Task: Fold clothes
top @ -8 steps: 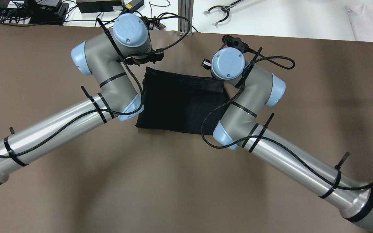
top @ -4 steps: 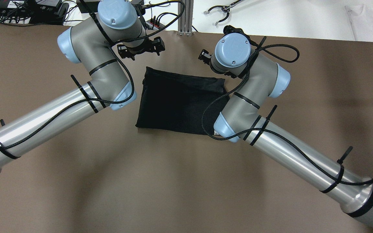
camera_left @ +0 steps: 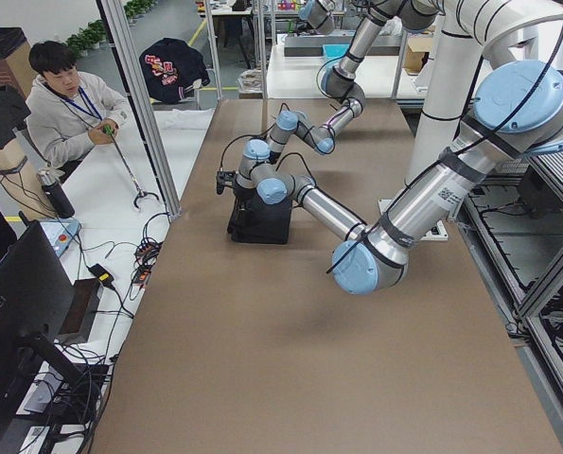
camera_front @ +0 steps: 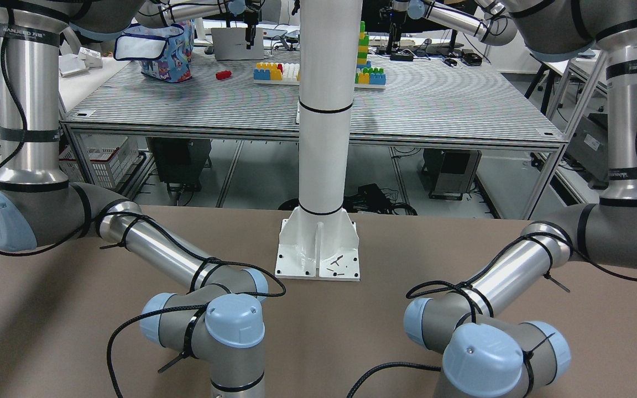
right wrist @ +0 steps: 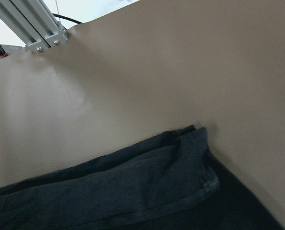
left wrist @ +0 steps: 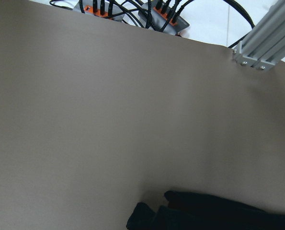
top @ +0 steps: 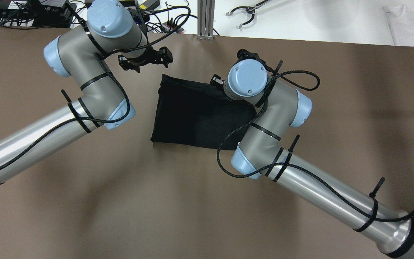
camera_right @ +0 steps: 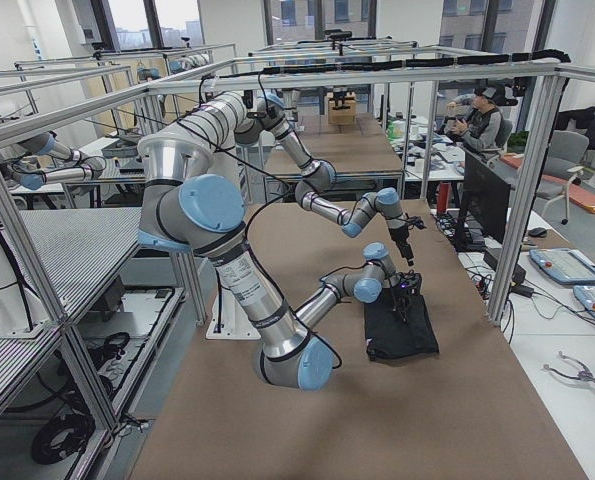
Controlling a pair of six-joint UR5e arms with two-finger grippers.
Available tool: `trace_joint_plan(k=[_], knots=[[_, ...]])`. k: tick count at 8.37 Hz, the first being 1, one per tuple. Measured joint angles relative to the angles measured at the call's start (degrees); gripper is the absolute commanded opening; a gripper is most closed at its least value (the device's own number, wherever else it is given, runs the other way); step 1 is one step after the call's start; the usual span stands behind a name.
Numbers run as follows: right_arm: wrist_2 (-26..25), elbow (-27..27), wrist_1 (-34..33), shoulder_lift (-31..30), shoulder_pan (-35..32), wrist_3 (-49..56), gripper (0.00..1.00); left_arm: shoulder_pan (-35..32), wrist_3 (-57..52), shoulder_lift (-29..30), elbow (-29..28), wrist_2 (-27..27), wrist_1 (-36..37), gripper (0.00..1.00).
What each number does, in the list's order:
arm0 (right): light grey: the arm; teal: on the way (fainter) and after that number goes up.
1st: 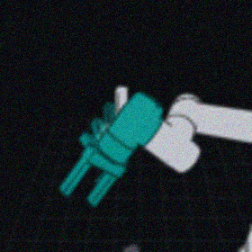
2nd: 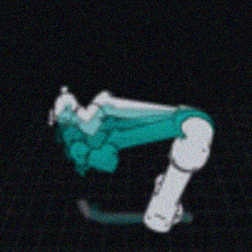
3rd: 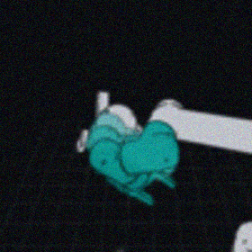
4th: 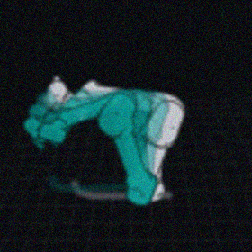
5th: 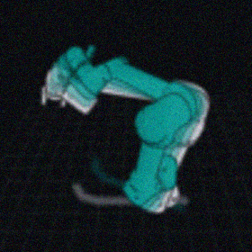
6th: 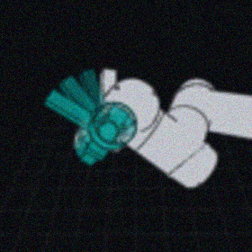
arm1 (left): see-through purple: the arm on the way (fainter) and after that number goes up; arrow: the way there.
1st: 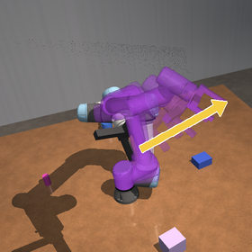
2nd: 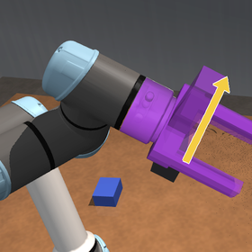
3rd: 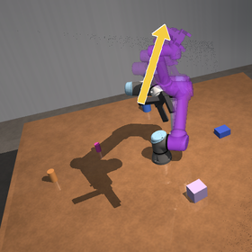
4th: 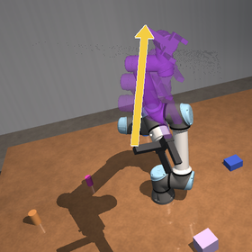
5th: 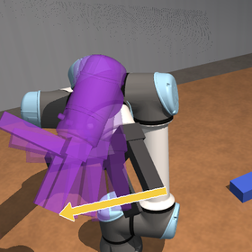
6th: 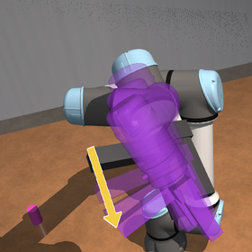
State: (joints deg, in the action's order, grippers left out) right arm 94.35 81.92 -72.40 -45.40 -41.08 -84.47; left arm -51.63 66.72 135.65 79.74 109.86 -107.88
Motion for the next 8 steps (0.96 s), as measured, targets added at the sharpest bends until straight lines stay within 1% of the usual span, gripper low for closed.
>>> trace_joint_plan(k=[1, 3, 4, 5, 7, 8], knots=[[0.98, 2.59, -0.42, -3.02, -1.34, 6.33, 0.94, -1.51, -2.82, -4.16, 3.44, 1.18, 0.11, 1.0], [4.64, 6.25, -1.81, -10.33, -6.31, 20.89, 0.94, -6.14, -13.02, -14.05, 8.42, 2.0, 0.14, 1.0], [5.53, 9.17, -4.34, -14.24, -8.82, 28.14, 0.94, -8.94, -19.04, -18.7, 10.07, 2.07, 0.1, 1.0], [5.53, 12.69, -8.22, -18.13, -11.66, 35.82, 0.94, -12.17, -25.42, -23.4, 11.49, 2.08, 0.04, 1.0], [1.59, 18.18, -14.04, -24.38, -16.91, 50.51, 0.94, -19.41, -38.43, -30.39, 12.87, 1.82, 0.02, 1.0], [-0.21, 19.61, -15.52, -26.97, -20.26, 57.72, 0.94, -23.31, -45.14, -32.87, 12.93, 1.61, 0.06, 1.0]])
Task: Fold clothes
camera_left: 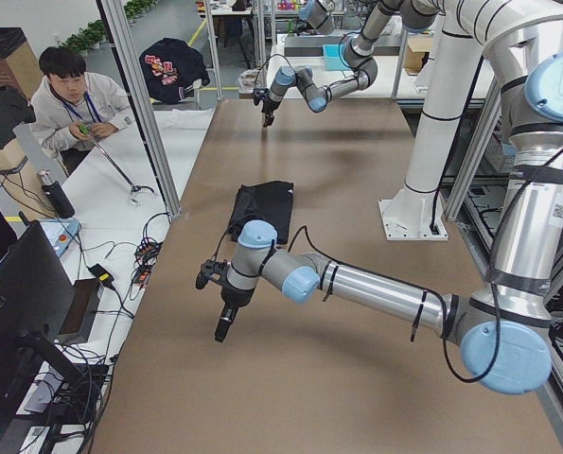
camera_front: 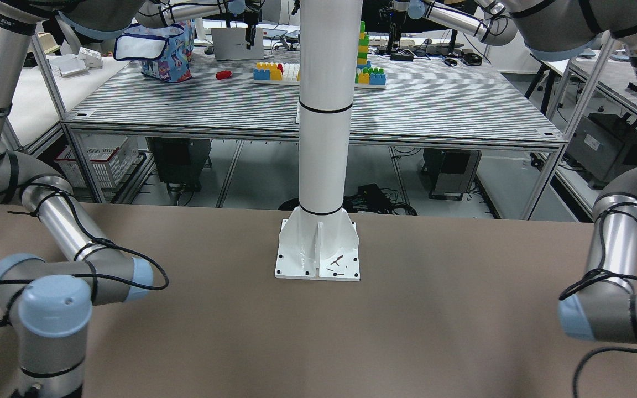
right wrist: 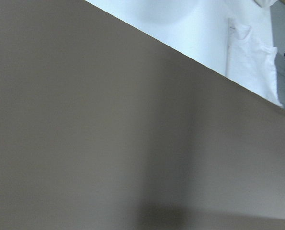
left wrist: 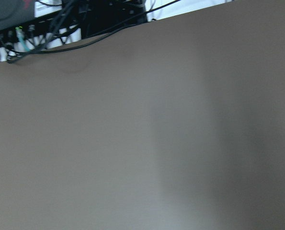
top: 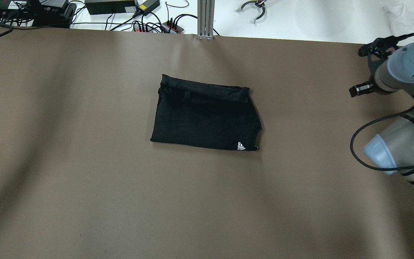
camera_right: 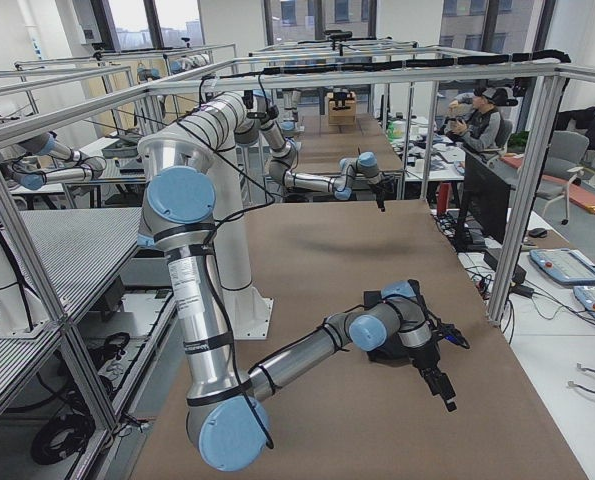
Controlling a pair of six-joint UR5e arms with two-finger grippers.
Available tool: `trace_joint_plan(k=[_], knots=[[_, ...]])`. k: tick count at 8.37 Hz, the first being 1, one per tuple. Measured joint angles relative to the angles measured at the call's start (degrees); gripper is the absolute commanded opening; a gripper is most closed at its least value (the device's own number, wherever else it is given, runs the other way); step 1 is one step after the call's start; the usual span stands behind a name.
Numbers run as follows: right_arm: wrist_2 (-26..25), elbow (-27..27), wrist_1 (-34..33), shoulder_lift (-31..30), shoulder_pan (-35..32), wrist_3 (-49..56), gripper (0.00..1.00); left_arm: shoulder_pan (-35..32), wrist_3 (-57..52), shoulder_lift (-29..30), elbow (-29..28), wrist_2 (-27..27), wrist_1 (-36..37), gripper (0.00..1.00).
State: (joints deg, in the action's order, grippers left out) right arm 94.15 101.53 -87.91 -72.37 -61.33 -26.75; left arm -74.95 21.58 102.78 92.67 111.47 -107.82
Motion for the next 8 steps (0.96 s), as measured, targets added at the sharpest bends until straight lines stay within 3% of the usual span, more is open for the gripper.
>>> trace_joint_plan(k=[4, 6, 8], knots=[[-1.67, 1.71, -0.63, -9.42, -17.52, 27.07, 0.94, -13.68, -19.64, -7.26, -0.16, -4.38, 0.11, 1.0], [-4.17, 3.98, -0.37, -14.94, -22.52, 32.78, 0.94, -17.14, -22.92, -11.35, 1.0, -6.44, -0.3, 1.0], [-10.01, 6.77, 1.08, -20.41, -23.82, 34.07, 0.94, -18.36, -26.96, -16.96, 2.7, -11.58, -4.55, 1.0]])
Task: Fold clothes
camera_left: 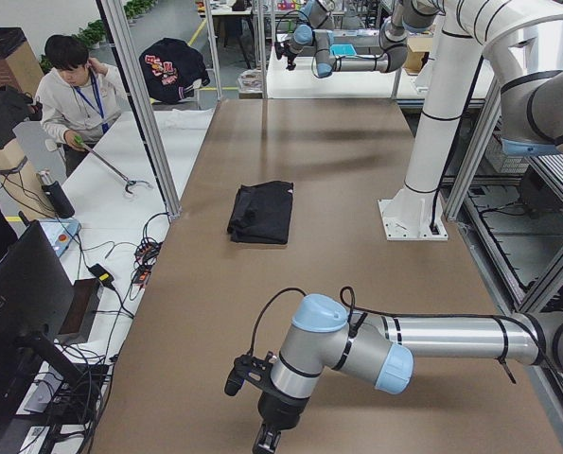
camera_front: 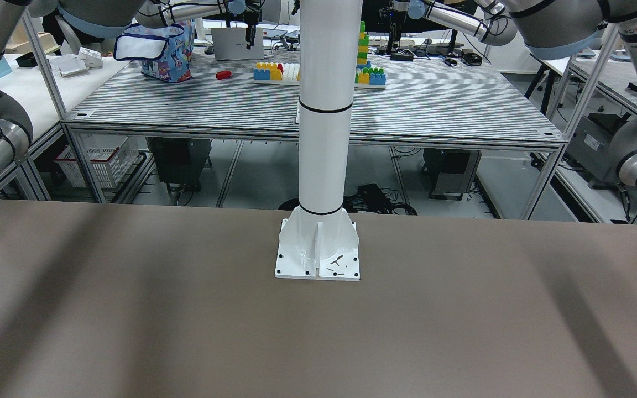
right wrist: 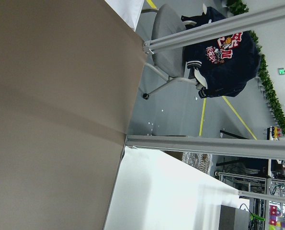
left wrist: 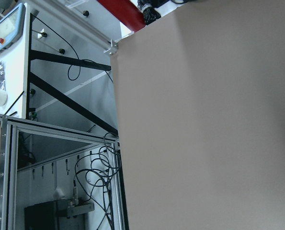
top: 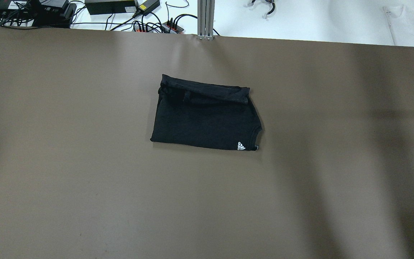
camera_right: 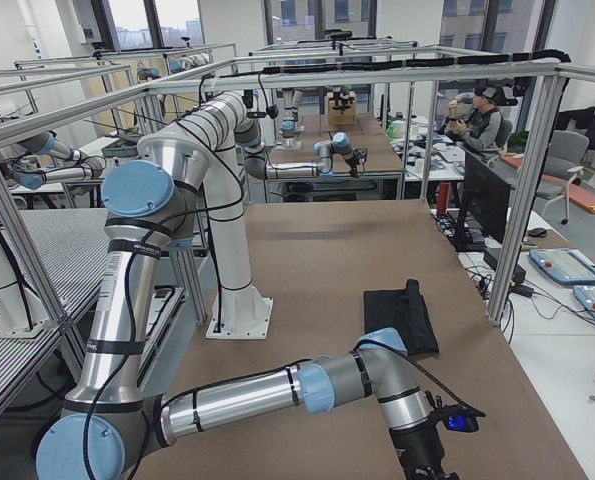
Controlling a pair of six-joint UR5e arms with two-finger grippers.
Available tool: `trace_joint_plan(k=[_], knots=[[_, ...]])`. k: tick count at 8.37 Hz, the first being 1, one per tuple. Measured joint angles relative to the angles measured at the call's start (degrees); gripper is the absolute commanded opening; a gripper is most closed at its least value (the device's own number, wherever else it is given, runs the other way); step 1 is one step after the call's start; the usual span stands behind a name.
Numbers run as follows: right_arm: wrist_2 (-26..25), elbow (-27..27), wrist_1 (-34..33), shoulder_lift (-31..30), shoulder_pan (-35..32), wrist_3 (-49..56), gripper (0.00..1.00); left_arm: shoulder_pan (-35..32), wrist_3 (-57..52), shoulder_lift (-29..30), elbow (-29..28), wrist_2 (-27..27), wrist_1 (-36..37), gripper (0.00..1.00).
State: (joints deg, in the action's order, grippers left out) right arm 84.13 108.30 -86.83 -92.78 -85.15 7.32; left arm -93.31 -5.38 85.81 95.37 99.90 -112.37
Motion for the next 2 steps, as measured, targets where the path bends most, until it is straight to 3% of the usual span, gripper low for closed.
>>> trace_joint_plan(k=[2], knots=[[1.6, 1.59, 0.52, -0.73, -0.09, -0.59, 0.94, -0.37, 0.34, -1.44, 0.84, -2.0, -2.8, 1.0]])
